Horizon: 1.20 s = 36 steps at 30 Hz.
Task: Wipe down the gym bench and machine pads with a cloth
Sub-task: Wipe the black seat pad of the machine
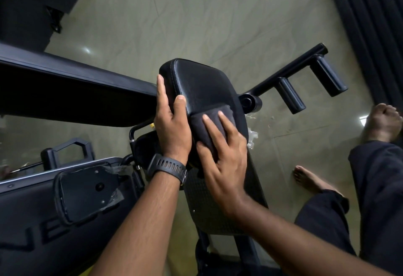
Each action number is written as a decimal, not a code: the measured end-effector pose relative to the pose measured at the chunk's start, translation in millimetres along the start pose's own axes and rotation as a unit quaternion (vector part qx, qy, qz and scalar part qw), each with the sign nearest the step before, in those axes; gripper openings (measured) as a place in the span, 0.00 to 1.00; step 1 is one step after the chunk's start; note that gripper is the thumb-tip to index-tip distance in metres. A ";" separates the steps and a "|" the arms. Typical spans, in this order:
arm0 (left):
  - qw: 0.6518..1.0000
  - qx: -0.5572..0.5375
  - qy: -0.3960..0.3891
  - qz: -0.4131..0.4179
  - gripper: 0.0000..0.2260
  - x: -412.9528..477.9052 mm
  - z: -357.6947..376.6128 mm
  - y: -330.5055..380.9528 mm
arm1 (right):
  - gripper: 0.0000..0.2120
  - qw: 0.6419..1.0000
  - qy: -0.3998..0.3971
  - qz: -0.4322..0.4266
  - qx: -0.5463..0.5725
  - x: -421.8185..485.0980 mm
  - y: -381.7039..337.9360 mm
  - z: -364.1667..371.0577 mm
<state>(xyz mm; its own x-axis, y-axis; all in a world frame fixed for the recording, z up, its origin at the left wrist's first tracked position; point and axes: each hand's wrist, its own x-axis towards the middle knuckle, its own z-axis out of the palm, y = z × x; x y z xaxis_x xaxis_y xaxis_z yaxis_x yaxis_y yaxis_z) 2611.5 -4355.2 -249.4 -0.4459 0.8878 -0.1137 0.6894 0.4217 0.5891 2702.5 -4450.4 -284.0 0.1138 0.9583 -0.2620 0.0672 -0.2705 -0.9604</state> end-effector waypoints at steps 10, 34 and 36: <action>1.000 -0.002 -0.010 -0.004 0.28 -2.0 -3.1 4.0 | 0.26 0.988 -0.030 0.147 -0.044 23.6 20.2 -4.8; 0.998 -0.002 -0.007 0.059 0.28 -8.6 -3.2 7.4 | 0.25 0.987 -0.099 0.115 -0.058 143.0 10.9 3.8; 0.994 0.039 0.008 0.098 0.28 -8.1 -3.6 6.6 | 0.25 0.986 -0.089 0.134 -0.053 125.8 9.7 -1.8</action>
<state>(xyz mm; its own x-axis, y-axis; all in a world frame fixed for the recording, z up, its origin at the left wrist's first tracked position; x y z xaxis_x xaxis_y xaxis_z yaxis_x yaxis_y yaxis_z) 2617.6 -4360.3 -241.7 -0.3081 0.9513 0.0099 0.8053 0.2553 0.5351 2719.3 -4332.6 -326.1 -0.0335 0.8495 -0.5266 0.1627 -0.5152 -0.8415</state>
